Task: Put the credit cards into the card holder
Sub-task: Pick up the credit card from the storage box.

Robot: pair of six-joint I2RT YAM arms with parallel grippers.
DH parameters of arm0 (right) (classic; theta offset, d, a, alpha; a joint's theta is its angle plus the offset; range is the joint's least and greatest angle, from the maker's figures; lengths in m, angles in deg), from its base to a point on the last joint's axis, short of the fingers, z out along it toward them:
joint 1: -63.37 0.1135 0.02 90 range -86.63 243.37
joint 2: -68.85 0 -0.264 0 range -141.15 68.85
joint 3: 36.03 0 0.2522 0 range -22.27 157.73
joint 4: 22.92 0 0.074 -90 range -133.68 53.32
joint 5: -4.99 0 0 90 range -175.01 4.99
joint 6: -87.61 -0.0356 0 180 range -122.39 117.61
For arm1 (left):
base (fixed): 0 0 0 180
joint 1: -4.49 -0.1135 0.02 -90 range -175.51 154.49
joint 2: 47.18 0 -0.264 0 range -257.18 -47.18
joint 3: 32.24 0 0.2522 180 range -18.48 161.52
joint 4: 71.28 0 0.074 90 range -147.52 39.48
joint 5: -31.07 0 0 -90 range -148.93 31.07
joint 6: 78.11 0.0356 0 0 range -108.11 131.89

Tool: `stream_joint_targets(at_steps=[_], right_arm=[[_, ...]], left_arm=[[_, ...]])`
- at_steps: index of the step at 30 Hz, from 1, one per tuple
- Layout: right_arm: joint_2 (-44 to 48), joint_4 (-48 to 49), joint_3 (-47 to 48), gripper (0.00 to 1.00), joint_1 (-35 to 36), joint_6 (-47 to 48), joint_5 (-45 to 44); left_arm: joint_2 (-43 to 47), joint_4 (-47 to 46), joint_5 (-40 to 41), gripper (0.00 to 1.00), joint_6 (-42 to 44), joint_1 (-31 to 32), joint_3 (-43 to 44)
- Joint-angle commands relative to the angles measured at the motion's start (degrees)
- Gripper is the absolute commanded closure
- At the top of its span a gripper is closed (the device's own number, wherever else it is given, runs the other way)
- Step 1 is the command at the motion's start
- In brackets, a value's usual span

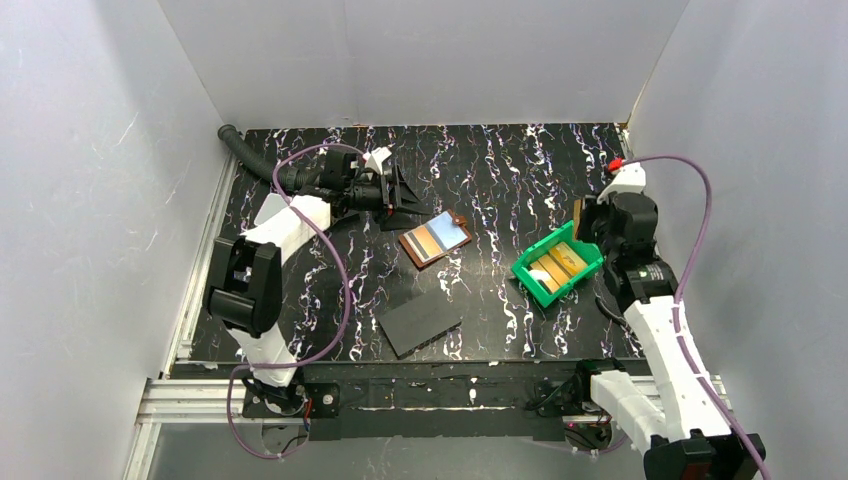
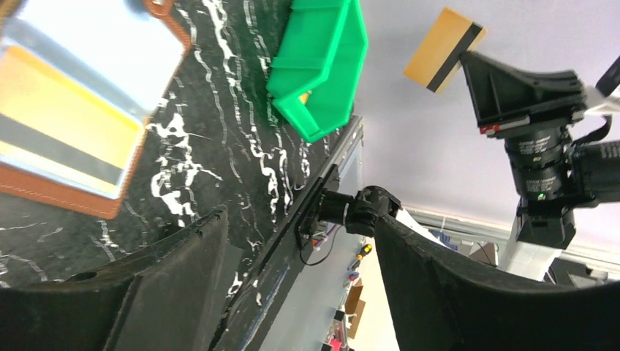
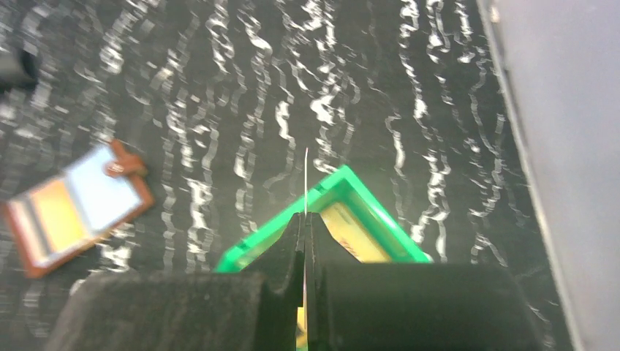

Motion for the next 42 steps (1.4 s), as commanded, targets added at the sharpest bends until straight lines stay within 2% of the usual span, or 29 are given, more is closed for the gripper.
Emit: stream_joint_targets(at_steps=[1, 5, 8, 12, 18, 22, 26, 28, 32, 35, 42], right_arm=[[-3.62, -4.70, 8.76, 0.99, 0.21, -14.42, 8.01], [-8.66, -2.03, 10.06, 0.99, 0.25, -24.85, 20.58], [-11.36, 7.22, 8.16, 0.99, 0.57, -34.16, 27.47], [-15.77, 23.29, 4.86, 0.99, 2.73, -47.56, 37.07], [-22.75, 41.59, 4.11, 0.99, 8.80, -61.02, 42.46], [-26.92, 52.60, 3.84, 0.99, 11.80, -69.67, 45.20], [-28.73, 57.09, 5.29, 0.99, 13.88, -73.66, 46.44], [-29.29, 57.29, 5.89, 0.99, 14.61, -73.92, 46.89], [-30.05, 58.02, 6.12, 0.99, 15.22, -73.89, 47.81], [-30.14, 58.48, 5.62, 0.99, 15.32, -73.96, 48.07], [-31.06, 58.96, 3.90, 0.99, 15.50, -74.62, 48.82]], left_arm=[[7.28, -5.88, -3.19, 0.25, -0.89, 2.06, -1.39], [12.43, -7.32, 0.05, 0.19, -3.89, 2.30, -4.39], [15.76, -10.24, 1.71, 0.18, -8.22, 2.77, -7.25], [18.89, -18.53, 4.38, 0.18, -18.51, 3.46, -13.23], [21.19, -31.44, 10.51, 0.19, -29.58, 4.83, -19.52], [19.38, -35.45, 10.02, 0.22, -31.86, 6.02, -18.38], [20.50, -37.23, 12.12, 0.25, -33.15, 6.17, -19.56], [20.69, -38.22, 12.10, 0.31, -33.47, 6.46, -18.97], [20.68, -40.11, 11.60, 0.49, -34.97, 6.86, -17.50], [21.39, -40.54, 11.91, 0.59, -34.85, 6.88, -17.84], [21.69, -40.99, 12.40, 0.73, -35.01, 7.27, -17.87]])
